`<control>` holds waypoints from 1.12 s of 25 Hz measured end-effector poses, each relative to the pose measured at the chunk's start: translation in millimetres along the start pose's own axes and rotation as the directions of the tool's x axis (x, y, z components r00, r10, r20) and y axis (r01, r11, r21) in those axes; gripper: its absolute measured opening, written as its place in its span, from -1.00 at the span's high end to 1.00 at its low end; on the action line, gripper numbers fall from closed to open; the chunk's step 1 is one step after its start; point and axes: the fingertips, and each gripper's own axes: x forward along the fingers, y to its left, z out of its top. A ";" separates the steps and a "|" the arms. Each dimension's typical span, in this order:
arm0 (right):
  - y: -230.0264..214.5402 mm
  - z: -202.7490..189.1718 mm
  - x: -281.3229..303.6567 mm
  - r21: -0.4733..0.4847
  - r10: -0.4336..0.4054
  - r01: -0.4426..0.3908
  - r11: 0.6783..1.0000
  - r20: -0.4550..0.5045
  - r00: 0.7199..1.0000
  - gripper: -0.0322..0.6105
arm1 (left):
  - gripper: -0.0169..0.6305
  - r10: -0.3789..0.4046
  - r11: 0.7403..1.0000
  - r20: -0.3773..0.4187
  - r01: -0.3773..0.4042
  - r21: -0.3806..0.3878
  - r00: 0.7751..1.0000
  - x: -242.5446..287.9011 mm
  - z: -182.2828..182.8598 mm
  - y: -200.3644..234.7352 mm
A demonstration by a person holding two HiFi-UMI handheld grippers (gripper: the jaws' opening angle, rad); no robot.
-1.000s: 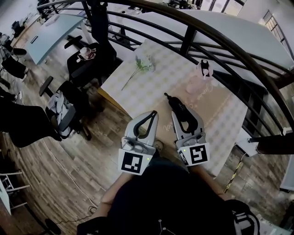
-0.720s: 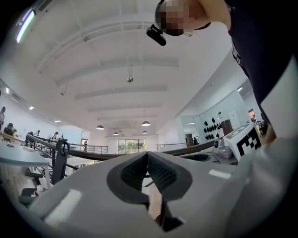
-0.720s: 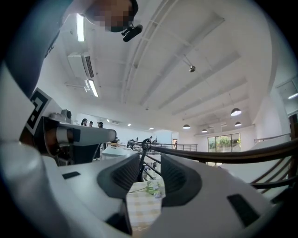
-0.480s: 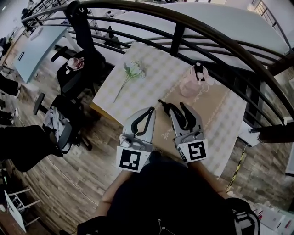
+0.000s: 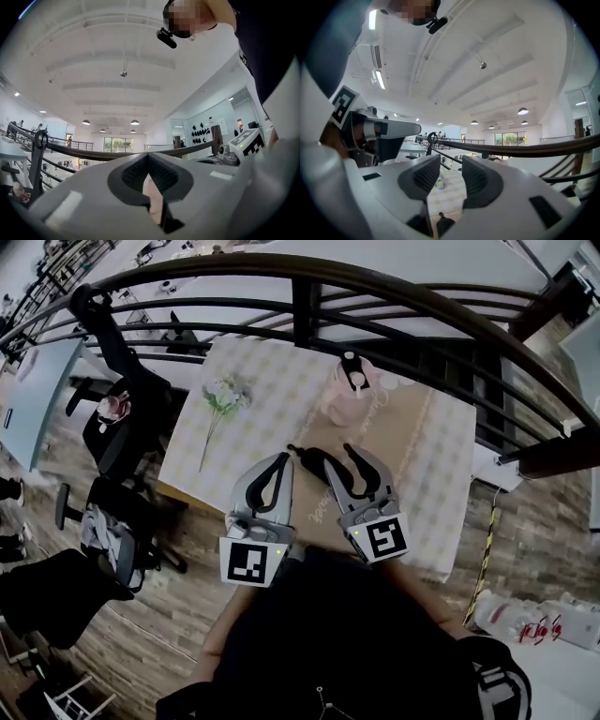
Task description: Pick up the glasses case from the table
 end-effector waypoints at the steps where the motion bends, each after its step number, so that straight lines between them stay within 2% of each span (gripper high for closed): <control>1: -2.1 -2.0 -1.0 -0.001 -0.010 0.010 1.000 -0.004 1.000 0.55 | 0.91 -0.009 1.000 -0.002 0.009 -0.002 1.000 2.5 -1.9 -0.1; 7: -8.6 -14.0 -11.8 -0.025 -0.044 0.043 0.999 -0.043 0.998 0.55 | 0.91 -0.068 0.997 0.039 0.067 0.033 0.997 16.4 -1.1 -4.0; 11: -12.2 -19.0 -16.4 -0.026 -0.074 0.073 0.997 -0.061 0.995 0.55 | 0.91 -0.107 0.994 0.053 0.105 0.029 0.993 21.1 0.7 -5.5; 14: -14.7 -21.3 -17.7 -0.031 -0.100 0.097 0.995 -0.074 0.992 0.55 | 0.91 -0.123 0.992 0.023 0.123 0.024 0.992 23.8 -3.3 -2.3; 19: -20.2 -23.9 -11.8 -0.027 -0.147 0.145 0.989 -0.093 0.985 0.54 | 0.91 -0.207 0.978 0.014 0.206 0.023 0.978 36.1 -4.1 -1.4; 24: -22.1 -31.5 -1.7 -0.010 -0.173 0.173 0.985 -0.129 0.976 0.52 | 0.91 -0.281 0.959 -0.086 0.283 0.009 0.956 42.5 -21.2 1.9; 28: -23.4 -44.9 7.0 -0.032 -0.176 0.173 0.984 -0.157 0.972 0.51 | 0.91 -0.306 0.952 -0.102 0.307 -0.009 0.947 52.6 -33.1 6.4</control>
